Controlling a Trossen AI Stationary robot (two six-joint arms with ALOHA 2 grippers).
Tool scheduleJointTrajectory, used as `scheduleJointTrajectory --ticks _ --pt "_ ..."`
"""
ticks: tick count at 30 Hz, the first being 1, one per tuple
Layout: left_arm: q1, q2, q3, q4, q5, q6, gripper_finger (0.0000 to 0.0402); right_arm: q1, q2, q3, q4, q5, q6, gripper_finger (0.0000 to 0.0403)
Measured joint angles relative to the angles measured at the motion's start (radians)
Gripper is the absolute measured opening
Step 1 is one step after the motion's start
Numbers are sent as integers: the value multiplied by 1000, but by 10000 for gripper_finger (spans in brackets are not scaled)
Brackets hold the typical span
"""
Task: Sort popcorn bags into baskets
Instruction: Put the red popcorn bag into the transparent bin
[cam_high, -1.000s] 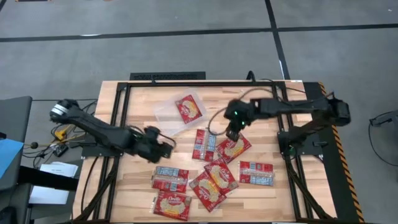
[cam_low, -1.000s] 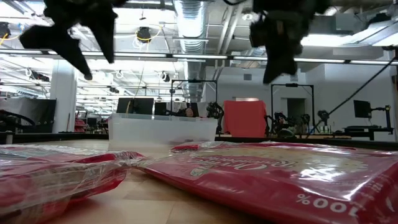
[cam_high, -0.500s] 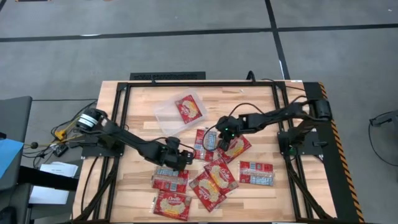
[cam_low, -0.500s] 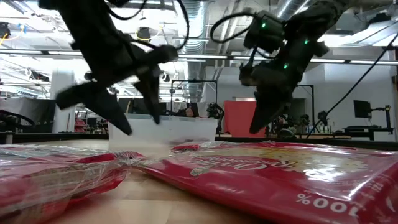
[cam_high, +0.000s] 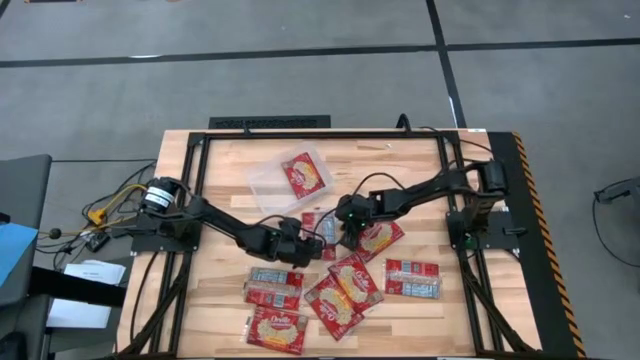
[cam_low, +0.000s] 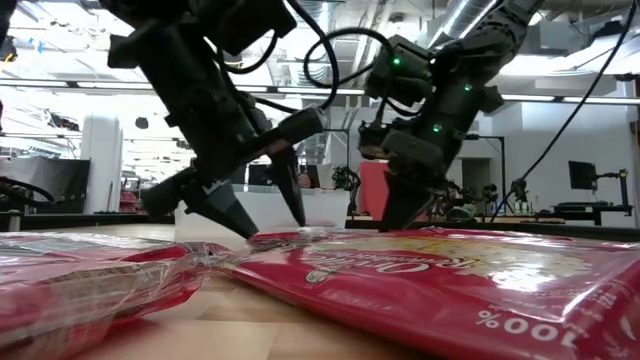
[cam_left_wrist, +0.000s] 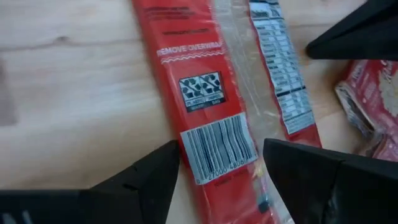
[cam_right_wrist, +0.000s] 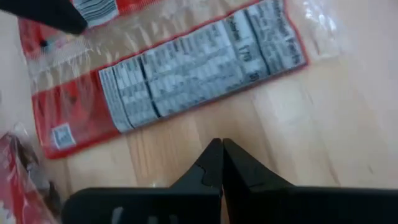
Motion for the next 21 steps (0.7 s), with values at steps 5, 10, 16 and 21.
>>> scheduleJointTrajectory --ticks 5,10,16,21 --pt "16 1 0 29 36 19 246 17 24 26 10 4 -16 24" --pt "30 2 -1 57 44 41 256 11 25 26 37 -12 -28 14" --pt "38 4 -3 89 55 82 217 10 39 25 61 -16 -48 25" --pt "39 6 -4 94 57 63 158 10 55 25 75 -26 -63 27"
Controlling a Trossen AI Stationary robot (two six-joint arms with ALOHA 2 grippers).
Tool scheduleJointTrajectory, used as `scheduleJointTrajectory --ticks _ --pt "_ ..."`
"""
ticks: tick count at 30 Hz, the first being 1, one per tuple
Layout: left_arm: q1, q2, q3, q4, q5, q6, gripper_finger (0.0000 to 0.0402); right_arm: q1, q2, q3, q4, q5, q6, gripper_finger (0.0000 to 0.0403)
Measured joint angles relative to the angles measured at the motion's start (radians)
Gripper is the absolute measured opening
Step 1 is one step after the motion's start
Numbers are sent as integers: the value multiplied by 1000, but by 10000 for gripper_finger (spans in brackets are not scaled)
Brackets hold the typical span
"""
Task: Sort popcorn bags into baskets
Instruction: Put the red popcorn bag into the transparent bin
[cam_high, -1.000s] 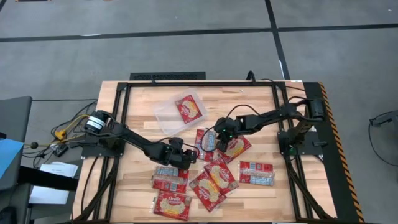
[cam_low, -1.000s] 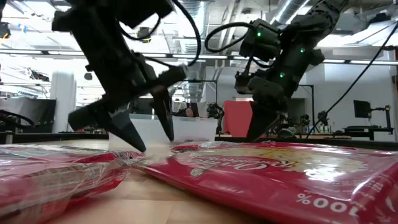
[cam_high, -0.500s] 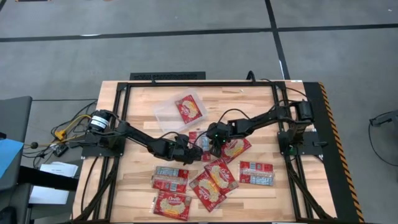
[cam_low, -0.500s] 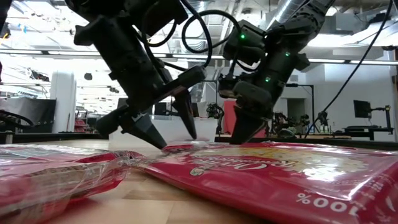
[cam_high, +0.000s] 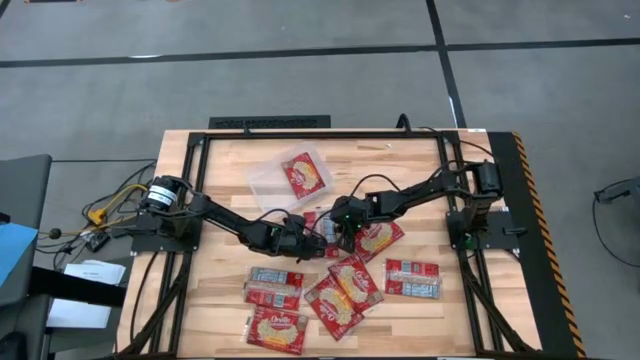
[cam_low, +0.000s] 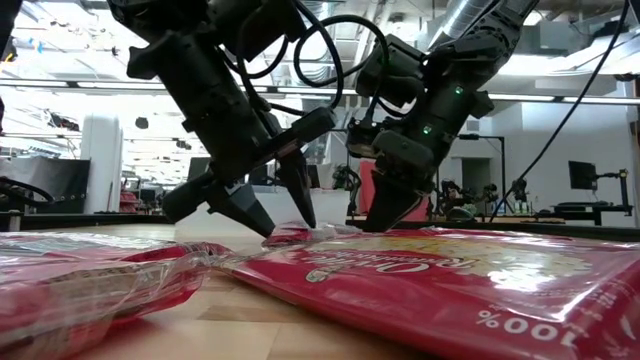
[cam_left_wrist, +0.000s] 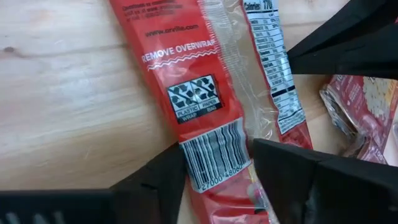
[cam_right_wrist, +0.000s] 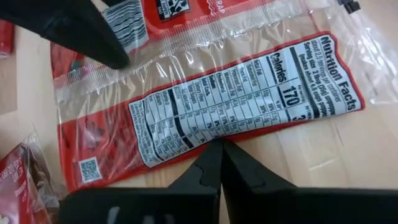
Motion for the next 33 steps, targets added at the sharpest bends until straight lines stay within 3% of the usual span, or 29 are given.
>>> scheduleJointTrajectory --ticks 12,18,25,30,33 --pt "-1 1 1 116 55 -30 13 -1 -13 2 -7 -2 -32 28" --pt "3 -33 2 101 59 -63 5 -27 -131 3 -105 -6 -75 17" --pt "3 -194 2 8 38 -67 3 -75 -368 2 -232 23 -100 22" --pt "5 -379 2 -114 -70 -51 2 -96 -489 3 -251 87 -100 33" --pt "20 -497 3 -284 -150 -35 2 -107 -528 2 -257 118 -100 28"
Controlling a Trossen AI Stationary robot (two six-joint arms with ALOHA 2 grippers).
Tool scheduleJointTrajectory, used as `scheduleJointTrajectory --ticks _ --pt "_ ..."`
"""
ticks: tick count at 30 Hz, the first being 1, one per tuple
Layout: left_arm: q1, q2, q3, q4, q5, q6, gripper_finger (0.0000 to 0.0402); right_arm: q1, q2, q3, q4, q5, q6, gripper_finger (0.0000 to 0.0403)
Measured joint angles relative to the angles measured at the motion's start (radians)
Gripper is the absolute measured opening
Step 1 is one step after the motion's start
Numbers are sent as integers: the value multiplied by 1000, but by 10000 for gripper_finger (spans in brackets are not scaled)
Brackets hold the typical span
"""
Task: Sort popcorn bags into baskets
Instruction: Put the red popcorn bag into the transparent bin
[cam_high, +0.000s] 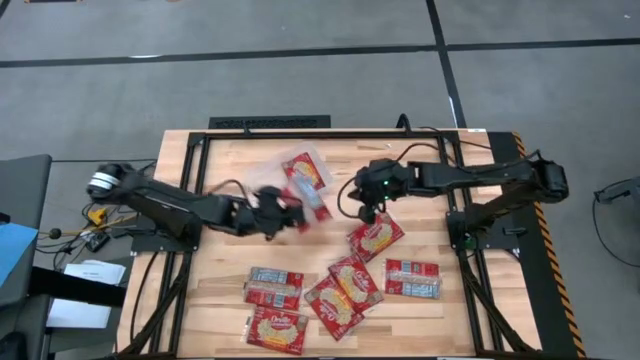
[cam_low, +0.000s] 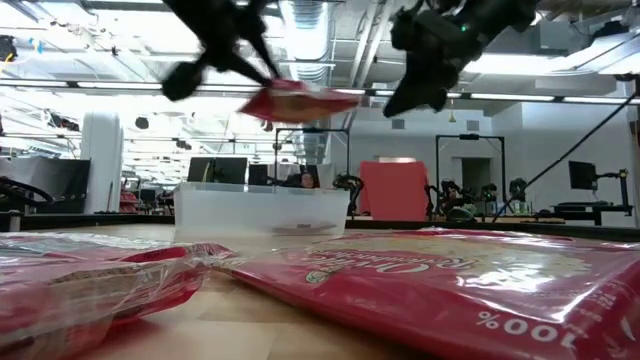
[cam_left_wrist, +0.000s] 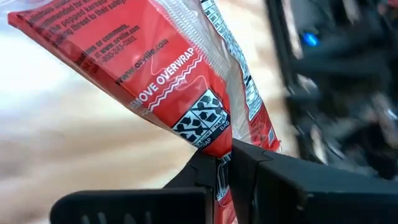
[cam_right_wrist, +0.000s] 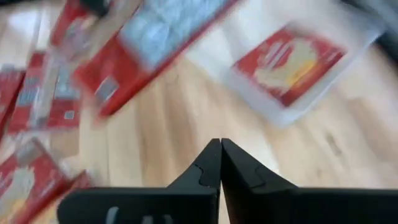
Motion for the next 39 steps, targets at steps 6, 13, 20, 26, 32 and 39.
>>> scheduleJointTrajectory --ticks 6,13,20,26,32,39 --pt "97 -133 0 -452 -55 -80 1 -17 13 -2 -3 7 3 14" --pt "201 -111 -1 -499 2 1 1 -14 93 -1 33 5 13 35" --pt "238 -38 -79 -442 59 -23 0 -9 148 -1 21 -17 13 30" --pt "241 -29 -165 -294 72 -24 0 -10 153 -1 45 -19 7 18" --pt "280 1 -169 -227 176 60 2 -21 153 -1 61 -19 2 32" --pt "318 41 -167 -188 232 45 51 -24 153 -1 69 -19 -12 39"
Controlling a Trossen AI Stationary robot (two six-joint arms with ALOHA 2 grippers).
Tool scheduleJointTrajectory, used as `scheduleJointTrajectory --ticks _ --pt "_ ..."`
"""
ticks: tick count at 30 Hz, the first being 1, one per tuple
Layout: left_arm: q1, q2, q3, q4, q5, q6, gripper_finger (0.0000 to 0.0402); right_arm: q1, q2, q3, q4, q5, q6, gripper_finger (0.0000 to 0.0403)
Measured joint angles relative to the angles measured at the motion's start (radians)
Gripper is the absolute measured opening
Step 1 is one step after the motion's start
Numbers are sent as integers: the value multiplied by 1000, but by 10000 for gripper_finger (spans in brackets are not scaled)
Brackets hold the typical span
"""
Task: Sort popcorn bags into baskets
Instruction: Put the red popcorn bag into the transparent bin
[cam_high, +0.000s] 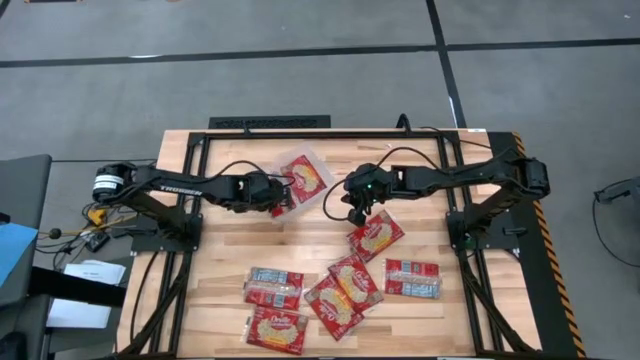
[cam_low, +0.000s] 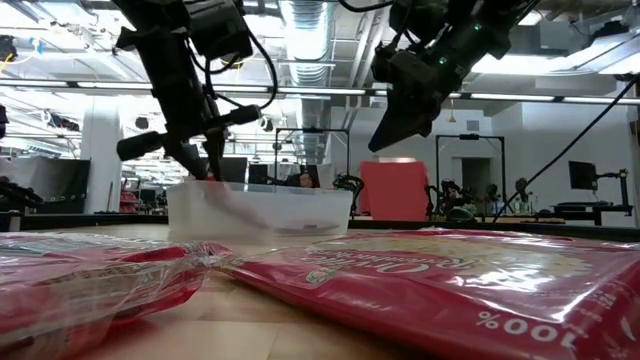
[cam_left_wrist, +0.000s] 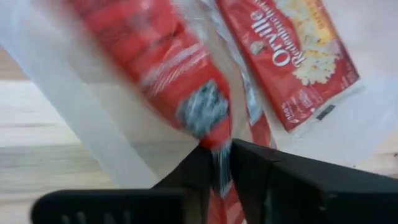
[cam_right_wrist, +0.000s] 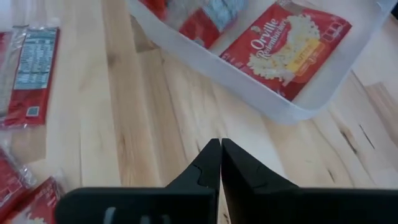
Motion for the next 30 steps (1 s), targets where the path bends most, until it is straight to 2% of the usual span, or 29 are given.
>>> scheduleJointTrajectory --ticks 6,10,13,16,21,24,26,30 --pt "4 -19 0 15 11 -2 129 -3 0 0 13 0 -7 40" --pt "9 -47 2 10 70 37 180 -7 -1 0 36 0 -23 40" --pt "13 -87 12 -26 113 49 202 -7 -1 15 29 -2 -41 39" --pt "5 -142 15 11 142 68 209 -7 -2 42 1 -39 -79 38" --pt "-86 -242 16 147 162 98 208 0 -2 78 -362 -54 -70 35" --pt "-172 -295 17 149 128 79 200 51 -2 17 -503 -57 -18 19" --pt "-239 -317 17 140 77 62 192 113 -13 -61 -516 -70 23 9" --pt "-377 -314 17 132 -56 -22 177 216 -16 -206 -400 -52 142 16"
